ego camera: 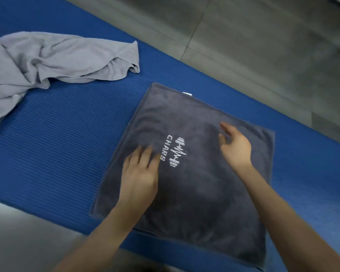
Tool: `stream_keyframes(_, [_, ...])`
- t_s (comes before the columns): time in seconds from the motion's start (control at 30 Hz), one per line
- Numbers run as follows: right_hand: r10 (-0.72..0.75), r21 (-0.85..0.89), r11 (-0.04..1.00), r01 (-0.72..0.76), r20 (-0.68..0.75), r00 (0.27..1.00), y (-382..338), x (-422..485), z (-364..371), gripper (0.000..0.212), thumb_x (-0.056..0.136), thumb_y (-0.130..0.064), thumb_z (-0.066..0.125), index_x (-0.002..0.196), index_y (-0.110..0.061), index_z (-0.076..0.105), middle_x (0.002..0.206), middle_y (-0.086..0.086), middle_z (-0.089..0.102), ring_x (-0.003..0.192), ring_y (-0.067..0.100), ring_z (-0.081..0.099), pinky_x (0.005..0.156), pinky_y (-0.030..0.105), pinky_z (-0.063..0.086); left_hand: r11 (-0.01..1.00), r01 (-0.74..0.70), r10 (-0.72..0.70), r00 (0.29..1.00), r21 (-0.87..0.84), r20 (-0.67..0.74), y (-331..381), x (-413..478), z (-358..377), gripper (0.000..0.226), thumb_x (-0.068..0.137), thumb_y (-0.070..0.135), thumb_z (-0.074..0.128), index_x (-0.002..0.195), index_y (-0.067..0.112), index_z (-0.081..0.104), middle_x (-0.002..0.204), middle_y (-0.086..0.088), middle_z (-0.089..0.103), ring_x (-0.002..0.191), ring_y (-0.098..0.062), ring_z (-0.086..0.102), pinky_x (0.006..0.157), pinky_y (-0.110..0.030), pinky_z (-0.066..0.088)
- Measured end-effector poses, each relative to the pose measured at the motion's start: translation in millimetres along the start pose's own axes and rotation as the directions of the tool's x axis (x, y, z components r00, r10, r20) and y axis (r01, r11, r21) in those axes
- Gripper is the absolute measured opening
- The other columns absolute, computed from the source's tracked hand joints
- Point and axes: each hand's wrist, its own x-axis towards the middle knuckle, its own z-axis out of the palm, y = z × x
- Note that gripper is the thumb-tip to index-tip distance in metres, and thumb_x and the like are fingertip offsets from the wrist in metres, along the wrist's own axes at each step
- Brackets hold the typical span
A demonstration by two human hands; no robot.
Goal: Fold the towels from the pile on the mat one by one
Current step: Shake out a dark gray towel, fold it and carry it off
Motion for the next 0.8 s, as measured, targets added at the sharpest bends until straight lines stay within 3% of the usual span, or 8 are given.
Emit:
stream_keyframes(0.07, [0.042,-0.114,0.992,-0.057,-0.13,0.991,48,-36,-22,0.048,0.073,-0.034,0.05,0.111,-0.009,0.066,0.104,0.017,0.068,0.091,0.036,0.064,0.069,0.038,0.054,0.982,-0.187,0.19,0.978,-0.036,0.088,18,-4,16,0.032,0.087,0.016,0.051,0.114,0.01,0.066,0.127,-0.013,0.059,0.119,-0.041,0.051,0.101,-0.05,0.038])
stream_keyframes(0.17, [-0.03,-0.387,0.921,-0.04,-0.173,0.984,123,-91,-34,0.053,0.08,-0.042,0.039,0.111,-0.009,0.068,0.106,0.018,0.068,0.089,0.04,0.065,0.074,0.047,0.051,0.926,-0.377,0.37,0.891,-0.024,0.262,35,-16,33,0.042,0.093,0.034,0.036,0.124,0.018,0.061,0.138,-0.009,0.05,0.13,-0.038,0.041,0.107,-0.051,0.026])
stream_keyframes(0.23, [0.036,-0.412,0.903,-0.123,-0.213,0.976,158,-126,-36,0.052,0.082,-0.043,0.039,0.11,-0.009,0.067,0.104,0.019,0.066,0.088,0.042,0.062,0.073,0.047,0.05,0.889,-0.457,0.436,0.832,-0.02,0.343,40,-27,39,0.045,0.094,0.039,0.033,0.128,0.021,0.056,0.143,-0.007,0.045,0.135,-0.037,0.034,0.108,-0.054,0.024])
stream_keyframes(0.37, [0.266,-0.293,0.887,-0.358,-0.309,0.913,183,-184,-37,0.047,0.086,-0.044,0.05,0.113,-0.008,0.064,0.091,0.015,0.067,0.087,0.039,0.061,0.076,0.046,0.047,0.846,-0.533,0.479,0.773,0.015,0.415,30,-41,44,0.05,0.097,0.048,0.023,0.135,0.025,0.047,0.147,-0.009,0.038,0.138,-0.037,0.028,0.109,-0.061,0.019])
stream_keyframes(0.47, [0.457,-0.226,0.838,-0.496,-0.203,0.866,192,-213,-32,0.04,0.085,-0.04,0.061,0.116,-0.014,0.057,0.09,0.006,0.069,0.092,0.033,0.061,0.078,0.042,0.046,0.823,-0.566,0.484,0.743,0.05,0.463,17,-44,42,0.055,0.097,0.051,0.012,0.14,0.027,0.036,0.148,-0.01,0.037,0.137,-0.038,0.029,0.109,-0.063,0.016])
stream_keyframes(0.57, [0.482,-0.157,0.854,-0.497,-0.124,0.867,198,-229,-27,0.034,0.086,-0.036,0.064,0.113,-0.017,0.057,0.092,0.005,0.069,0.091,0.03,0.062,0.073,0.038,0.046,0.82,-0.571,0.474,0.726,0.052,0.499,13,-43,40,0.054,0.093,0.052,0.023,0.141,0.027,0.033,0.149,-0.009,0.033,0.139,-0.036,0.025,0.109,-0.064,0.014])
stream_keyframes(0.67, [0.531,-0.123,0.83,-0.543,-0.121,0.839,198,-224,-34,0.018,0.085,-0.026,0.066,0.092,-0.01,0.061,0.094,0.009,0.068,0.094,0.032,0.061,0.071,0.034,0.039,0.82,-0.57,0.457,0.711,0.057,0.535,16,-43,39,0.055,0.095,0.053,0.019,0.142,0.027,0.033,0.15,-0.009,0.033,0.139,-0.036,0.024,0.11,-0.063,0.012])
stream_keyframes(0.8, [0.552,0.066,0.834,-0.548,-0.085,0.83,168,-204,-52,0.009,0.082,-0.015,0.062,0.079,-0.011,0.056,0.085,0.003,0.065,0.09,0.03,0.06,0.073,0.034,0.044,0.856,-0.516,0.443,0.751,0.017,0.49,20,-40,27,0.06,0.096,0.054,0.013,0.134,0.024,0.049,0.143,-0.01,0.043,0.134,-0.034,0.034,0.11,-0.057,0.016])
